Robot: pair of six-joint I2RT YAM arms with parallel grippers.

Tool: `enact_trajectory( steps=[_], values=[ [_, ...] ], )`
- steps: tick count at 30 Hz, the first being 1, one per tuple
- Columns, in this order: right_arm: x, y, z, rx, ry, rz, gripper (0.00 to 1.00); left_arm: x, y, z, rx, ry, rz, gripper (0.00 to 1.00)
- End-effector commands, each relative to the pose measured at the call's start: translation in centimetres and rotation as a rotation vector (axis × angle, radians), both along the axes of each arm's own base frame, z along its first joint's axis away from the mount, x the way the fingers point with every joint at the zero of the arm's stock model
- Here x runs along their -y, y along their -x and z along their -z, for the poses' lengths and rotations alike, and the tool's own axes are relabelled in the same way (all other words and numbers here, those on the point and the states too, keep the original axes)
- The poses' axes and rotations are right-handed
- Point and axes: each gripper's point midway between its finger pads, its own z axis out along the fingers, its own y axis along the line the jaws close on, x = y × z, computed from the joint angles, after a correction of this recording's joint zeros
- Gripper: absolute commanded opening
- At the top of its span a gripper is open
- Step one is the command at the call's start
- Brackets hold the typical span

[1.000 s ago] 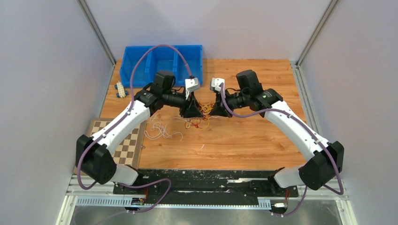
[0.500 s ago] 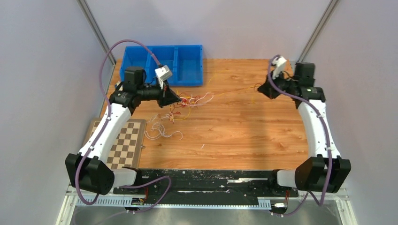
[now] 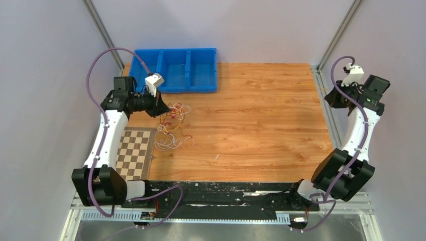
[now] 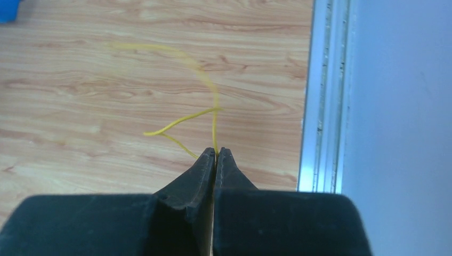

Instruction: Untangle the cables

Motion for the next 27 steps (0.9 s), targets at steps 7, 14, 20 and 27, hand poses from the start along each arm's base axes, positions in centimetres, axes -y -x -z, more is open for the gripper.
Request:
enact_trajectory(
  steps=[7, 14, 20, 27],
  values=[
    [2.0, -1.6, -3.3, 0.114, 0.035, -0.039, 0.0, -3.3, 0.6, 4.1, -0.082, -0.085, 0.025, 0.0],
    [-5.7, 0.0, -5.1, 0.137, -0.167, -0.324, 0.0, 3.8, 3.0, -0.8, 0.019, 0.018, 0.24, 0.0],
    [-13.6, 1.7, -9.6, 0.199, -0.27, -0.548, 0.0, 9.1, 4.9, -2.3, 0.083, 0.024, 0.39, 0.68],
    [-23.4, 5.0, -12.4, 0.225, -0.272, -0.825, 0.0, 12.9, 3.0, -11.3, 0.253, 0.148, 0.397, 0.85]
  ],
)
